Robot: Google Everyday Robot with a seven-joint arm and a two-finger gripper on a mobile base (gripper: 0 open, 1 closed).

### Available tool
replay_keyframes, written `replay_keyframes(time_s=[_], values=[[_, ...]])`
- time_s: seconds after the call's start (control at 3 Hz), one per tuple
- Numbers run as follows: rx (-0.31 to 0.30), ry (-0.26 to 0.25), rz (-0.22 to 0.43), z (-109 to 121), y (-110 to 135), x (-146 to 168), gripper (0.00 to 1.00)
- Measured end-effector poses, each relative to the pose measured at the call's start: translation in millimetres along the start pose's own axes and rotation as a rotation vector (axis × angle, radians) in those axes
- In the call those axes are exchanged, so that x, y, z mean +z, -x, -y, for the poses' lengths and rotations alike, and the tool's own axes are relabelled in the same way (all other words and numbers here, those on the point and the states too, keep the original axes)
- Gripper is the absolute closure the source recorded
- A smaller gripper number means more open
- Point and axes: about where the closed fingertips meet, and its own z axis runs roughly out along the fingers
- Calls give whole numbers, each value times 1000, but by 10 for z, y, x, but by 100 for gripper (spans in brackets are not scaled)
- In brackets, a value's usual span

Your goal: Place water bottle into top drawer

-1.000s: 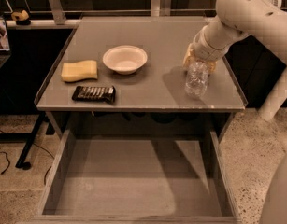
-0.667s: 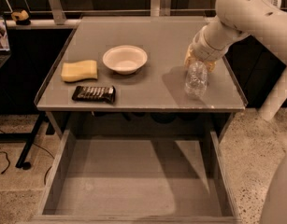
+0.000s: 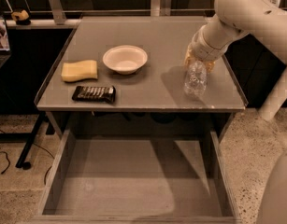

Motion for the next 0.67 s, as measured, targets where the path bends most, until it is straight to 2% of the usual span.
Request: replay_keyframes(time_s=[0.33,0.67], values=[[0,0,0,-5,6,-14,100],[-55,55,4,15,-48,-134,100]])
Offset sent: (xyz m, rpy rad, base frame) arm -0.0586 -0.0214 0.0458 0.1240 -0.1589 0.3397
